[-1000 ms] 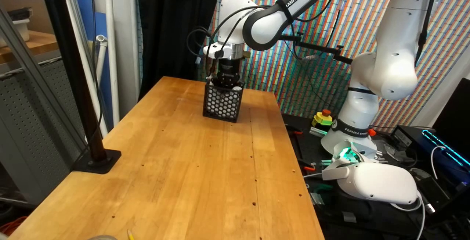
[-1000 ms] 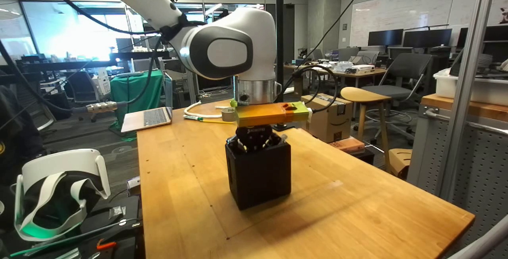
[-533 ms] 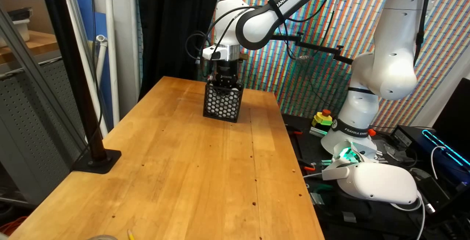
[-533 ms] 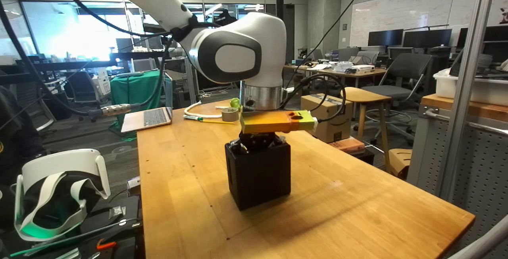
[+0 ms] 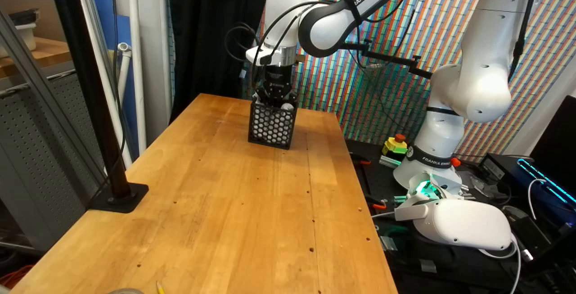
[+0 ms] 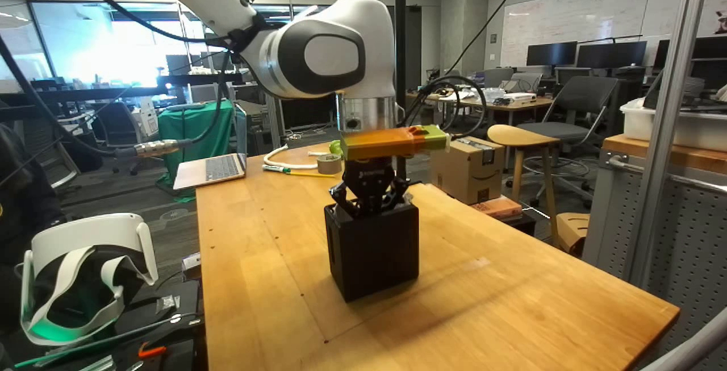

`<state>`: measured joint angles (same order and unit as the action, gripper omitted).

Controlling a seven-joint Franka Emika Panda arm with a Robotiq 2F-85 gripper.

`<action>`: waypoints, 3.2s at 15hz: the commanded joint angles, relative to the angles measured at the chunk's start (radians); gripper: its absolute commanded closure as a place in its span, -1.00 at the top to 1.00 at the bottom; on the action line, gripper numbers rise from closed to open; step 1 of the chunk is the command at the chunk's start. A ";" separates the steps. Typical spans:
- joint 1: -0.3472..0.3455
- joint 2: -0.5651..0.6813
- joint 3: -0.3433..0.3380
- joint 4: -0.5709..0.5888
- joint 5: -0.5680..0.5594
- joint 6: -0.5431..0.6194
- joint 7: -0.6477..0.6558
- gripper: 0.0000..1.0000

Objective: Put the towel inside the black object

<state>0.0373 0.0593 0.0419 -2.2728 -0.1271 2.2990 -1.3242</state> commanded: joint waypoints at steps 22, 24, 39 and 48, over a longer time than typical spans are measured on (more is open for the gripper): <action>0.028 -0.119 0.009 0.017 -0.114 -0.021 0.186 -0.92; 0.025 -0.103 0.008 0.010 -0.086 0.003 0.185 -0.92; -0.049 0.099 0.001 -0.052 0.137 0.187 -0.030 -0.92; -0.050 0.028 0.001 -0.048 0.181 0.152 -0.072 -0.92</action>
<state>-0.0162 0.0949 0.0459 -2.3194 0.0894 2.4260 -1.4095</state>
